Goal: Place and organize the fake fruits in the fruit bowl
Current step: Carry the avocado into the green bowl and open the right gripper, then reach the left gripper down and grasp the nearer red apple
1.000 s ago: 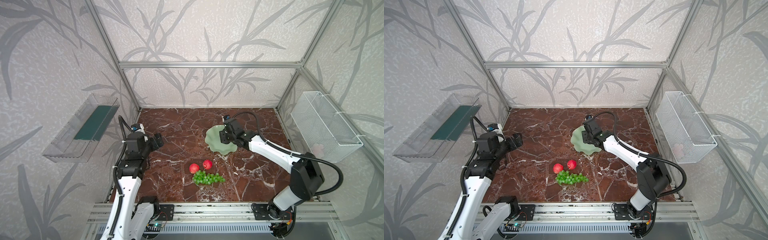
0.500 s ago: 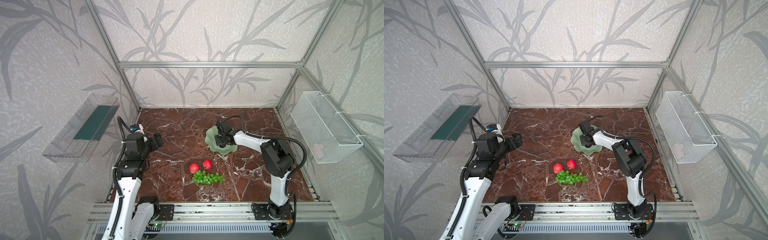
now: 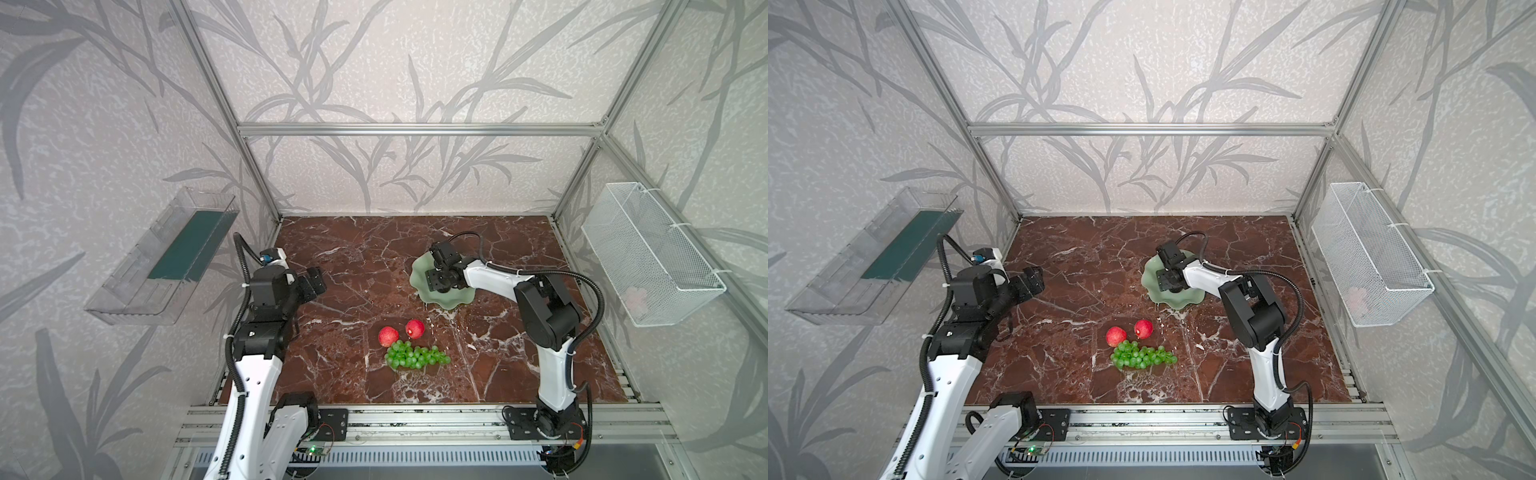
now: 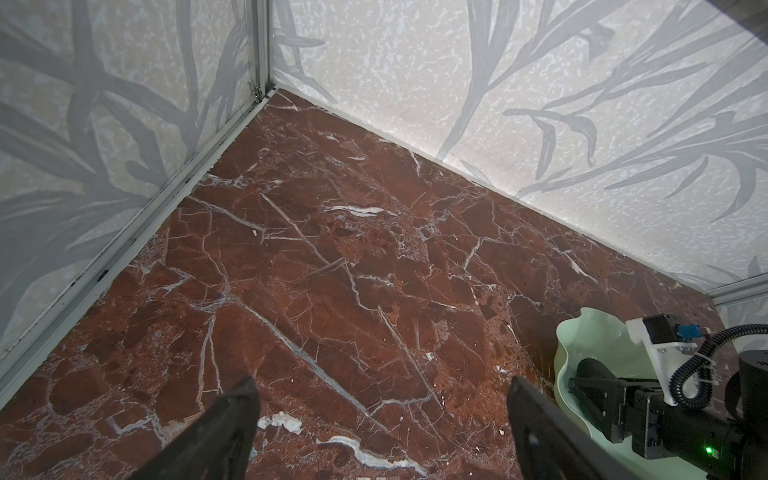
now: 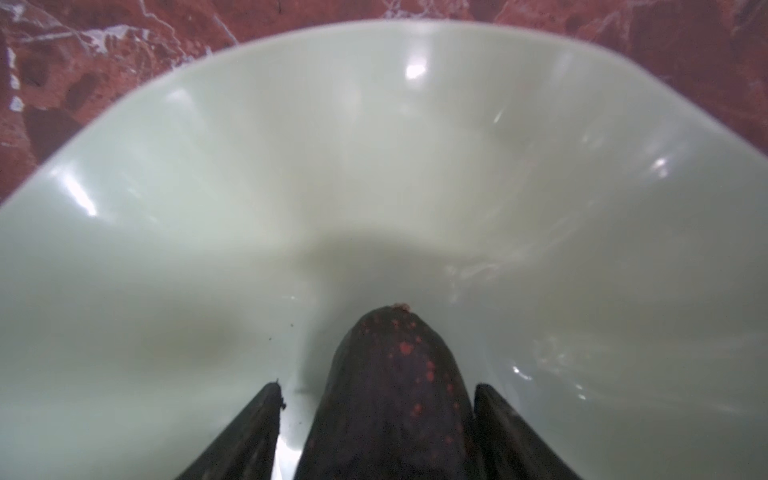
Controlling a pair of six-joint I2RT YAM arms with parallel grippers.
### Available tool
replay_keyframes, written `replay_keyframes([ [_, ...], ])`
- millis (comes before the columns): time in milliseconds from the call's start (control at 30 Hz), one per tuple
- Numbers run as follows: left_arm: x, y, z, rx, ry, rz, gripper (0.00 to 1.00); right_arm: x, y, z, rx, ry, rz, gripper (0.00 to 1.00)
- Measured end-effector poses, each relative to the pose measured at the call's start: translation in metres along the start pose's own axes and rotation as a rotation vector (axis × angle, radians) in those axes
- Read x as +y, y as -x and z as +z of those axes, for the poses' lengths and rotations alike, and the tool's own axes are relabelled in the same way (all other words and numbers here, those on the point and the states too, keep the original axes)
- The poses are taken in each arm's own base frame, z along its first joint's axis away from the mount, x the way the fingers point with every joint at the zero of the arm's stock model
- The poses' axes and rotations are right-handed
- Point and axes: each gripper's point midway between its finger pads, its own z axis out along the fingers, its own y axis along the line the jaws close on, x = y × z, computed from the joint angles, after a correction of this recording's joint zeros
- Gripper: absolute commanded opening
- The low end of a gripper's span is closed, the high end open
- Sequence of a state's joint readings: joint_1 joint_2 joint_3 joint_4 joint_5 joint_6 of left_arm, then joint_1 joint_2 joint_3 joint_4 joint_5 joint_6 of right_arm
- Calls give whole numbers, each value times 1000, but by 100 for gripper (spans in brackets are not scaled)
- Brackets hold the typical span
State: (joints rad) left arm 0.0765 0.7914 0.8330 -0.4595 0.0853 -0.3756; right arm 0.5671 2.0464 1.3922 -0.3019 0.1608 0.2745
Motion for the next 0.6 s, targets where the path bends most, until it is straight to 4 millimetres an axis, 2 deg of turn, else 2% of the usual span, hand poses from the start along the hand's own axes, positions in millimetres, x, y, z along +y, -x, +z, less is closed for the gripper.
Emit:
replay_keyframes([
  [100, 0, 0, 0, -1, 1, -1, 93, -1, 6, -7, -18, -2, 4, 90],
  [200, -1, 0, 0, 2, -8, -1, 93, -2, 21, -30, -76, 4, 12, 98],
  [267, -2, -1, 0, 5, -16, 0, 93, -4, 33, -57, -137, 19, 19, 99],
  [400, -6, -2, 0, 12, -38, 0, 92, -7, 49, -131, -311, 74, 37, 99],
  [500, -11, -6, 3, 35, -66, 1, 92, -12, 41, -181, -446, 125, 53, 99],
  [600, -17, -14, 9, 80, -101, 3, 91, -15, 13, -200, -485, 168, 55, 99],
])
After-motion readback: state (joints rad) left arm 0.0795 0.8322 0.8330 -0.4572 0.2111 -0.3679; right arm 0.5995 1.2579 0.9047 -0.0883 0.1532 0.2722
